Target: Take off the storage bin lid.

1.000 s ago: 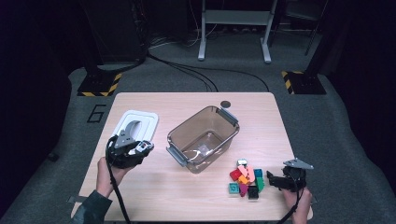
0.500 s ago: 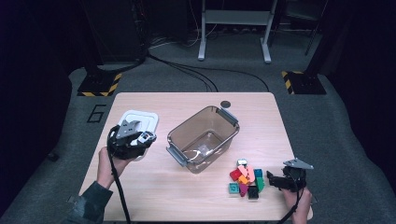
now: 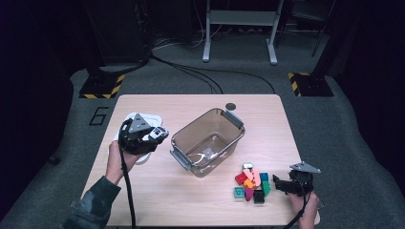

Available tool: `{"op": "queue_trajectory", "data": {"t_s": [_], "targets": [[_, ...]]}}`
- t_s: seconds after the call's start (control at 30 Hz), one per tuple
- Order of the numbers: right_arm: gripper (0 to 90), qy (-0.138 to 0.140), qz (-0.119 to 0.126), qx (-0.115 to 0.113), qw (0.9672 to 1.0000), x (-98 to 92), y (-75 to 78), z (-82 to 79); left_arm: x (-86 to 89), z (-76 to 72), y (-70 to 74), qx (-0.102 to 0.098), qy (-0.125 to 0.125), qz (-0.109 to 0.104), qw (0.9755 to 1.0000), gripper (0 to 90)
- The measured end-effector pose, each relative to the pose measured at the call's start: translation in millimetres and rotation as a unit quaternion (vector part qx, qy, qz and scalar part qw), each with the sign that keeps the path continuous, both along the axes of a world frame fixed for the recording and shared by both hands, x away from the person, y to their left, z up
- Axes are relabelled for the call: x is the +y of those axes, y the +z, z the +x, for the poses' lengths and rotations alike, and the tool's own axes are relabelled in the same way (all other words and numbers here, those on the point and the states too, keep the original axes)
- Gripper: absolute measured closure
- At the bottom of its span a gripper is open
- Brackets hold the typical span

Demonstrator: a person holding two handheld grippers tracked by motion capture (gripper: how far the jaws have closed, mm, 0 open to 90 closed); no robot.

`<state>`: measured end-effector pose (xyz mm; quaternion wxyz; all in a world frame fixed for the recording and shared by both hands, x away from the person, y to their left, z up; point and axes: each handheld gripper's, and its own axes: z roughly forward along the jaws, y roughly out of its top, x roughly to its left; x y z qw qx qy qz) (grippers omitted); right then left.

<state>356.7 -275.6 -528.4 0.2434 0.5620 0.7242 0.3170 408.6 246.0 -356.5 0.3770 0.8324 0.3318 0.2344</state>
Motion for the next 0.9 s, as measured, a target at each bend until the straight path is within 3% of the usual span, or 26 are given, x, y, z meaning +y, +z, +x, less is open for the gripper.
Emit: {"op": "queue_trajectory", "data": {"t_s": [0.2, 0.27, 0.47, 0.9], "targets": [[7.9, 0.000, 0.000, 0.000, 1.0000, 0.0, 0.0, 0.1, -11.7, 7.5, 3.6, 0.004, -0.015, 0.004, 0.9999, 50.2], [8.0, 0.000, 0.000, 0.000, 1.0000, 0.1, 0.0, 0.0, -18.0, 8.5, 2.9, 0.007, -0.016, -0.004, 0.9998, 50.2], [8.0, 0.000, 0.000, 0.000, 1.0000, 0.1, 0.0, 0.0, -29.6, 13.3, 4.9, 0.012, -0.037, 0.010, 0.9992, 50.2], [8.0, 0.000, -0.001, -0.001, 1.0000, 0.1, 0.0, -0.1, -57.5, 22.7, -5.6, 0.037, -0.064, 0.014, 0.9972, 50.2]]}}
